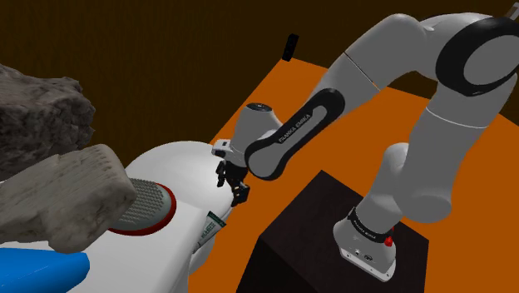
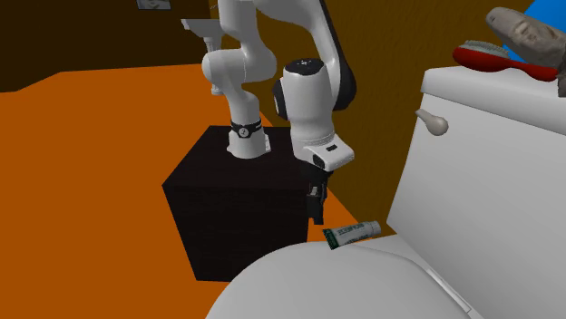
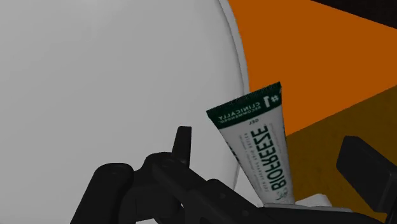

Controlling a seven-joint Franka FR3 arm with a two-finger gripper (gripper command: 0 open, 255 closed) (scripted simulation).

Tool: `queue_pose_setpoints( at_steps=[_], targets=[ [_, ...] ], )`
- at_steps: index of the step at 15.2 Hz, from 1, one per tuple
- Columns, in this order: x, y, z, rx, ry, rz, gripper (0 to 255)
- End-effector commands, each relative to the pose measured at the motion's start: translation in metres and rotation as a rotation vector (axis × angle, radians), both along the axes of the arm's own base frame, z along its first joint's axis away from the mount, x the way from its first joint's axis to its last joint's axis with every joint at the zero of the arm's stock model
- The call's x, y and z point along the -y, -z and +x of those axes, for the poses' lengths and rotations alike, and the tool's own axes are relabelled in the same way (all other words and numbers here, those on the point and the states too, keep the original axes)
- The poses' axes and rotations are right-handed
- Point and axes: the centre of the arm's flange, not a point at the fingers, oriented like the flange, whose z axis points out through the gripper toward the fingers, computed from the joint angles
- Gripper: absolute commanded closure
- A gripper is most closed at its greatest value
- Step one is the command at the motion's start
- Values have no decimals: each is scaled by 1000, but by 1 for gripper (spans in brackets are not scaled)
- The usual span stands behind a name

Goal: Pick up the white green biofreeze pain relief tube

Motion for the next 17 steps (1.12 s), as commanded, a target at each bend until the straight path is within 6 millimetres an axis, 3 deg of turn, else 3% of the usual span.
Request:
queue_pose_setpoints(
  at_steps=[1,8,17],
  targets=[
    [-15,17,-1,16,-70,22,0],
    [-81,65,-12,64,-303,96,0],
    [-81,105,-12,64,-303,96,0]
  ],
)
